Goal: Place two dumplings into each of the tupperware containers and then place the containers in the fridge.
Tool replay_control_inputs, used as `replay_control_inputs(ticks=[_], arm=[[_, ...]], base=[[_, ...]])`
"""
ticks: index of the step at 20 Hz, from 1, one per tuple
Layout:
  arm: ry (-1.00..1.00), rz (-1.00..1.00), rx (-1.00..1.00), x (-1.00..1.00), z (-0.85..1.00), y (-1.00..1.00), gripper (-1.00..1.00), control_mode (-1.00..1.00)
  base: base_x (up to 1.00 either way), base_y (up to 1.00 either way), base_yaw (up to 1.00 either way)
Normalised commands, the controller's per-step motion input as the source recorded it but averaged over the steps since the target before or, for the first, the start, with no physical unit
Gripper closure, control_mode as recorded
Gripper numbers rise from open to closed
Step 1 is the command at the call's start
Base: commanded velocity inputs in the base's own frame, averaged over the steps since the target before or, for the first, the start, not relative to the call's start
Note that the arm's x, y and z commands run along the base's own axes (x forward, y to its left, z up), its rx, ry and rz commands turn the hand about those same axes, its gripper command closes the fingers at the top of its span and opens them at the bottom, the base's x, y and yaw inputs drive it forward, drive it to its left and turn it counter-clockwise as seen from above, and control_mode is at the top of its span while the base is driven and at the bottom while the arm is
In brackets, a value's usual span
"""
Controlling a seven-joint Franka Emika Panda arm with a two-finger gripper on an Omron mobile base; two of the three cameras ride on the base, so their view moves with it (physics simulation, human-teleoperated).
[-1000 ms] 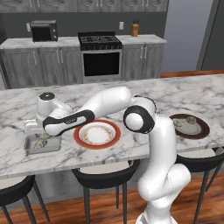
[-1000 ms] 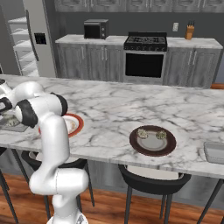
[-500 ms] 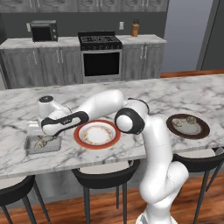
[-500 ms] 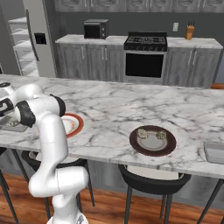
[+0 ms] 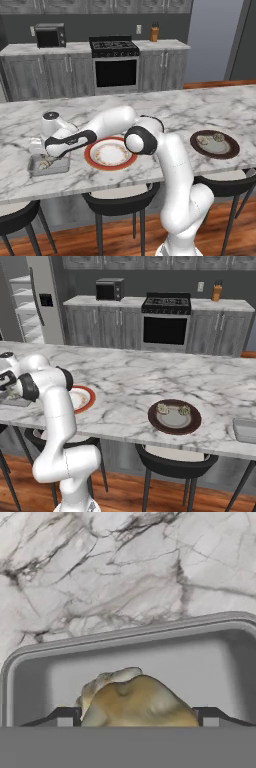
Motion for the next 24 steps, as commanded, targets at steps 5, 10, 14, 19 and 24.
replay_control_inputs(ticks=[5,10,14,19,24], arm=[[0.00,-0.07,0.00,0.19,-0.02,0.11,-1.00,-1.00],[0.00,-0.12,0.00,-0.22,0.00,0.00,-1.00,-1.00],[0.00,-0.16,0.00,-0.24,0.00,-0.06,-1.00,-1.00],[0.00,-0.19,0.02,-0.28,0.00,-0.56,-1.00,-1.00],[0.05,-0.20,0.02,-0.03,0.00,-0.98,-1.00,-1.00]], base=[[0.00,0.00,0.00],[0.00,0.00,0.00],[0.00,0.00,0.00],[0.00,0.00,0.00],[0.00,0.00,0.00]])
